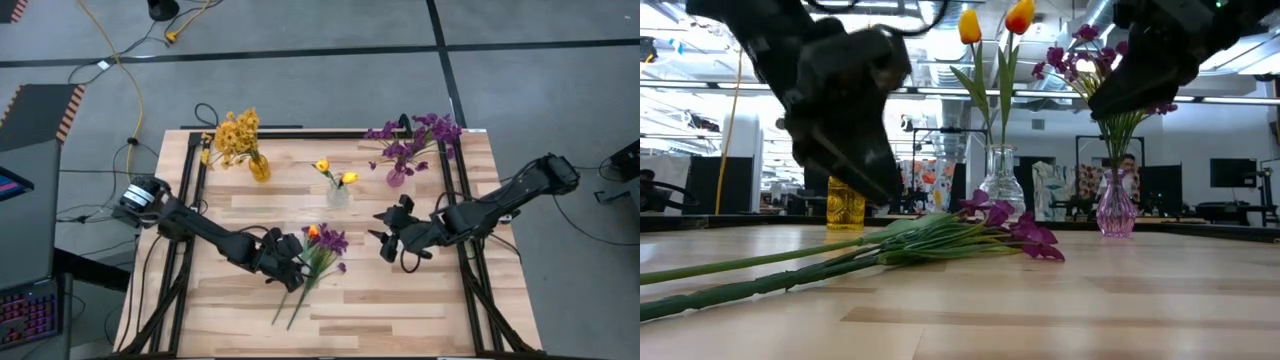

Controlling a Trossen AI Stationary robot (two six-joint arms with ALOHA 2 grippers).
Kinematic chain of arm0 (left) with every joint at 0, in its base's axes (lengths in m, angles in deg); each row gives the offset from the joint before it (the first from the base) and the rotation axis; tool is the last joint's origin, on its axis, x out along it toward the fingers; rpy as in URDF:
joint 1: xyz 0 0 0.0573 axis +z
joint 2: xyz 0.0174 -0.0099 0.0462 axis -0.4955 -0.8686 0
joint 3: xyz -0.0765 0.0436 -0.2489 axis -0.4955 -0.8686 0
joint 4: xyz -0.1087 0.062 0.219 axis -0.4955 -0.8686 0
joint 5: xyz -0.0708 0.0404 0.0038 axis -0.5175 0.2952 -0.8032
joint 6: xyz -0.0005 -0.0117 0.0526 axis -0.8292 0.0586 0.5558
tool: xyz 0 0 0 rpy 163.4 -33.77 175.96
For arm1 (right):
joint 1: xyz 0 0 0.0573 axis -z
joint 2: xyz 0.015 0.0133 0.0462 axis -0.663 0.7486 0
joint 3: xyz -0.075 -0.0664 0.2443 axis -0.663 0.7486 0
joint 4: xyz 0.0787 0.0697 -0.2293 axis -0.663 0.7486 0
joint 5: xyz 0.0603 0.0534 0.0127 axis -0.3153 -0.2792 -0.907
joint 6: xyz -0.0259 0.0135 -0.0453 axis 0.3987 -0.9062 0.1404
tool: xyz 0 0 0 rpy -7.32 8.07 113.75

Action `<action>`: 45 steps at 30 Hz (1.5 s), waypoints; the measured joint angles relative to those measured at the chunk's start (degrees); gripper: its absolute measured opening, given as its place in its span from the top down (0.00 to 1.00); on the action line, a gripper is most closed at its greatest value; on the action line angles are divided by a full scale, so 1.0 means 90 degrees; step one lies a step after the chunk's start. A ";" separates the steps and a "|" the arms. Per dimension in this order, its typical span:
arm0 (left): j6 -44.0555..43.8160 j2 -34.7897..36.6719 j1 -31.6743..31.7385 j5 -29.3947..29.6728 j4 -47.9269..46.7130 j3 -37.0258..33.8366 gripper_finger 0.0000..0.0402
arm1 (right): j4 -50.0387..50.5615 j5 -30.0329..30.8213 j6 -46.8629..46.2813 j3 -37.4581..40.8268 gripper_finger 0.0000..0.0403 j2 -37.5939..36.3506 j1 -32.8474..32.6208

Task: Sort flowers into vase by color
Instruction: Put the yellow tulip into the transparent vase

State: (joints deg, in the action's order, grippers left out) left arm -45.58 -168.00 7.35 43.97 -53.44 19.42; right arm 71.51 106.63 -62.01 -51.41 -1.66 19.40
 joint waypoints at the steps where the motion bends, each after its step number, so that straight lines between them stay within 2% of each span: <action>1: 0.0000 -0.0107 0.0008 -0.0028 0.0108 0.0001 0.50 | -0.0164 0.0001 -0.0019 0.0089 0.40 -0.0002 0.0001; 7: 0.0038 -0.0536 0.0070 -0.0062 0.0304 0.0001 0.50 | -0.0723 0.0004 -0.0047 0.0427 0.40 -0.0002 -0.0001; 17: 0.0105 -0.0805 0.0269 -0.0026 0.0357 -0.0002 0.50 | -0.1660 0.0009 -0.0052 0.0939 0.40 -0.0002 -0.0001; 22: 0.0107 -0.0858 0.0299 -0.0124 0.0404 0.0007 0.52 | -0.1781 0.0006 -0.0052 0.1040 0.40 -0.0002 0.0002; 35: 0.0075 -0.0834 0.0304 -0.0217 0.0366 0.0007 0.83 | -0.1795 0.0004 -0.0052 0.1038 0.40 -0.0002 0.0007; 42: 0.0267 -0.0834 0.0294 -0.0187 0.0016 0.0330 0.96 | -0.1797 0.0002 -0.0052 0.1038 0.40 -0.0002 0.0007; 45: 0.0521 -0.0834 0.0294 -0.0086 -0.0190 0.0533 0.99 | -0.1797 0.0001 -0.0052 0.1038 0.40 -0.0002 0.0007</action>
State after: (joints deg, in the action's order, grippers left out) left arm -40.89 -175.51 10.00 43.20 -55.15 24.22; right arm 55.34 106.65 -62.48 -42.08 -1.68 19.46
